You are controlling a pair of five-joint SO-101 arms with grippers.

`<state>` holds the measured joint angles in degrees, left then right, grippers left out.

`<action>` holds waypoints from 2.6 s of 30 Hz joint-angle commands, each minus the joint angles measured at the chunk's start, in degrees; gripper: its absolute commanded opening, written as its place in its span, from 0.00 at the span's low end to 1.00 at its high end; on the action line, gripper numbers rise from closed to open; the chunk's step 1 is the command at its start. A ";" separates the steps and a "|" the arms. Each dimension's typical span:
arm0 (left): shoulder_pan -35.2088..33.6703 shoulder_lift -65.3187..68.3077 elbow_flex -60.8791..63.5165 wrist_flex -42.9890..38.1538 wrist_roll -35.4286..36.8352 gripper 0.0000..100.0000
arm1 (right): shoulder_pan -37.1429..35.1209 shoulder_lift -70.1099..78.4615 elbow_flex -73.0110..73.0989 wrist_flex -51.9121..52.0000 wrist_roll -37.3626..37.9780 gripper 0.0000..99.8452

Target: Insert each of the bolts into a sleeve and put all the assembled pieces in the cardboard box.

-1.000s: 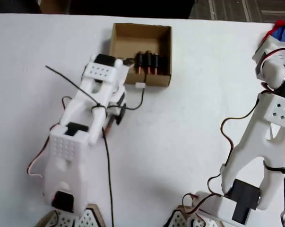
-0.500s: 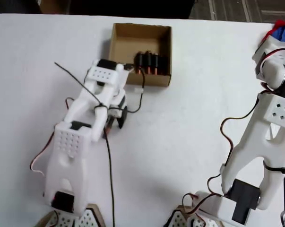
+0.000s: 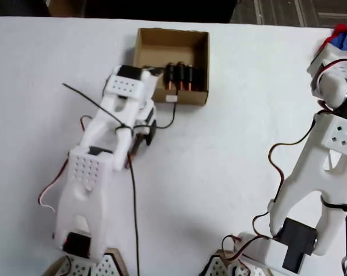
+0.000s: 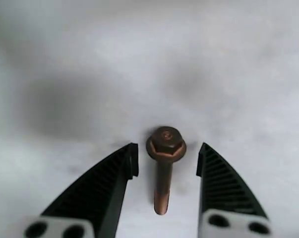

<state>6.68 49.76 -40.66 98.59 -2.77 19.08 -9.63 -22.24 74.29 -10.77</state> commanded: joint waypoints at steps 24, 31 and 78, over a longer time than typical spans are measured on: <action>-0.62 2.90 -6.99 3.25 0.26 0.02 | 0.31 -3.03 -0.18 -0.75 -0.53 0.02; -0.18 -16.26 -6.20 3.78 0.53 0.02 | -4.26 -5.14 2.20 1.54 -0.70 0.02; 9.93 -89.93 67.03 -62.15 6.24 0.02 | -40.31 -20.00 79.47 -84.97 7.56 0.02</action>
<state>16.00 -39.74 29.67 36.35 7.78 -20.75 -31.87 57.49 -6.15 -3.74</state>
